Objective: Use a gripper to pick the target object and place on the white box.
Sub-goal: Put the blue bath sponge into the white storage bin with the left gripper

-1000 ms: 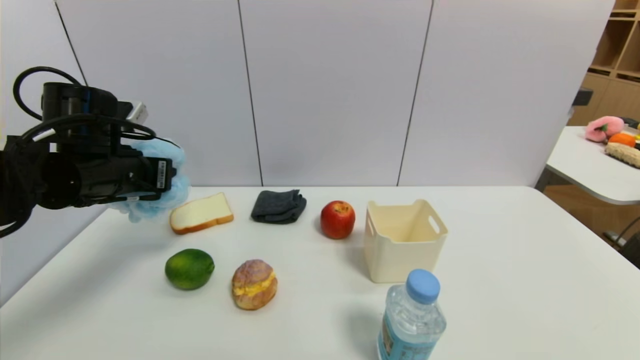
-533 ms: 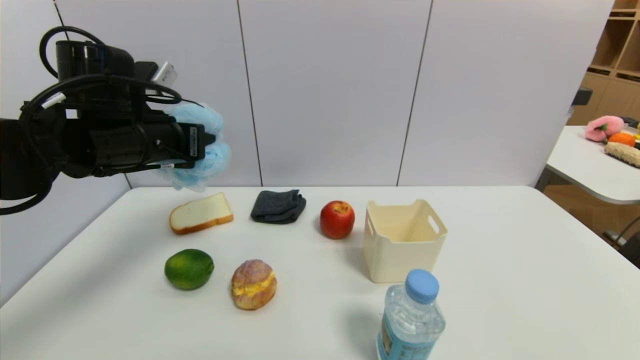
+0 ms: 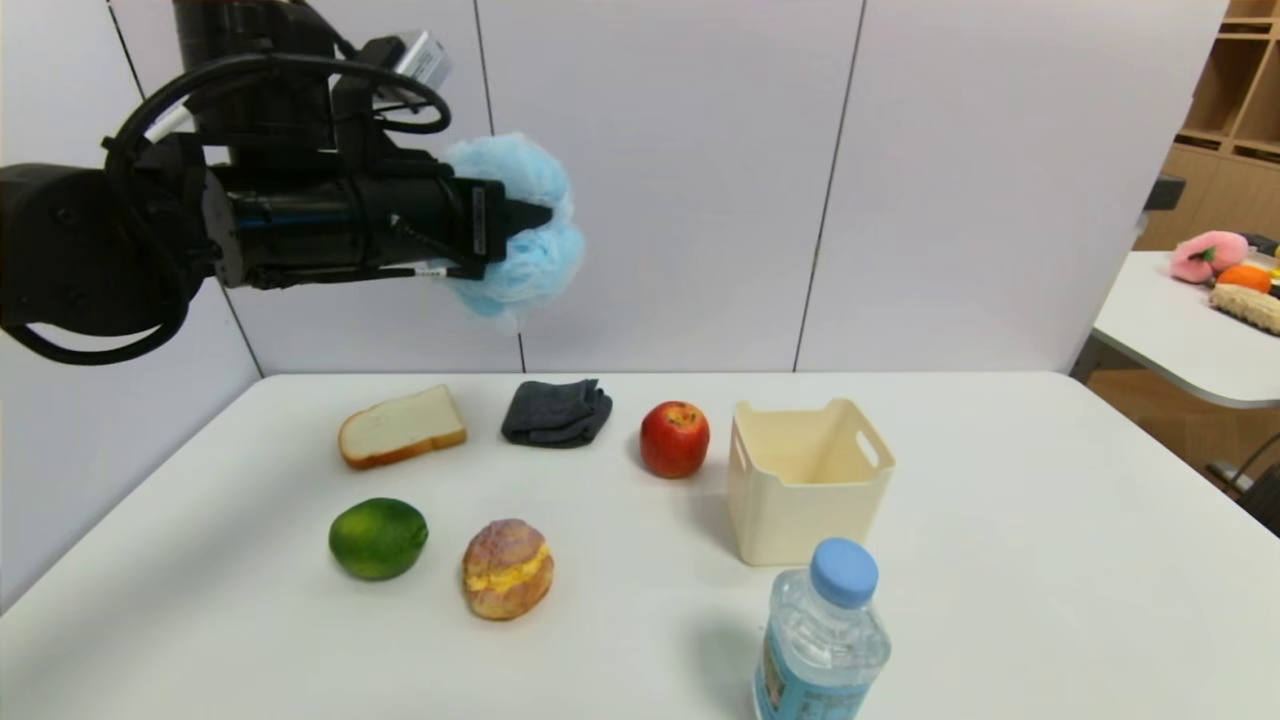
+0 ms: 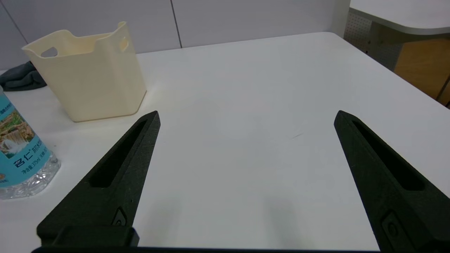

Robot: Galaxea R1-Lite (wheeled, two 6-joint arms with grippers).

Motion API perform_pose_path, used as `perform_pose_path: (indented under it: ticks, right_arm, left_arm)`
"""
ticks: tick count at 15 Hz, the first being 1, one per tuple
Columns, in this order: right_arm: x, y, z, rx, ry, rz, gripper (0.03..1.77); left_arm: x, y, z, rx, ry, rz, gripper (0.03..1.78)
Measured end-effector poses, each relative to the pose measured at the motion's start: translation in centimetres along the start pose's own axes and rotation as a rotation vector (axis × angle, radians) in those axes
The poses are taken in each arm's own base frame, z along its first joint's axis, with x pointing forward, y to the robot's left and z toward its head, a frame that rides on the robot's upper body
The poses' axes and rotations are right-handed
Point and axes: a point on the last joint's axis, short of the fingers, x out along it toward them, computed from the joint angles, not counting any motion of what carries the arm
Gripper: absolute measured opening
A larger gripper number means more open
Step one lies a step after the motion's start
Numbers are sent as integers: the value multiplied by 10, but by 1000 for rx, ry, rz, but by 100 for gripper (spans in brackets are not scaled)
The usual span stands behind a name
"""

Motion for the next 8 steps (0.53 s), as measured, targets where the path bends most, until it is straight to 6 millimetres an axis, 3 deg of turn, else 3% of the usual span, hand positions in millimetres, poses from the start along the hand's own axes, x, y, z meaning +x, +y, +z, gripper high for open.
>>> perform_pose_path:
  ticks: [4, 8]
  right_arm:
    - [0, 0, 0, 0, 0, 1, 171]
    - [0, 0, 0, 0, 0, 0, 171]
  left_arm:
    - [29, -26, 17, 10, -66, -173, 76]
    - [64, -61, 10, -7, -56, -299, 76]
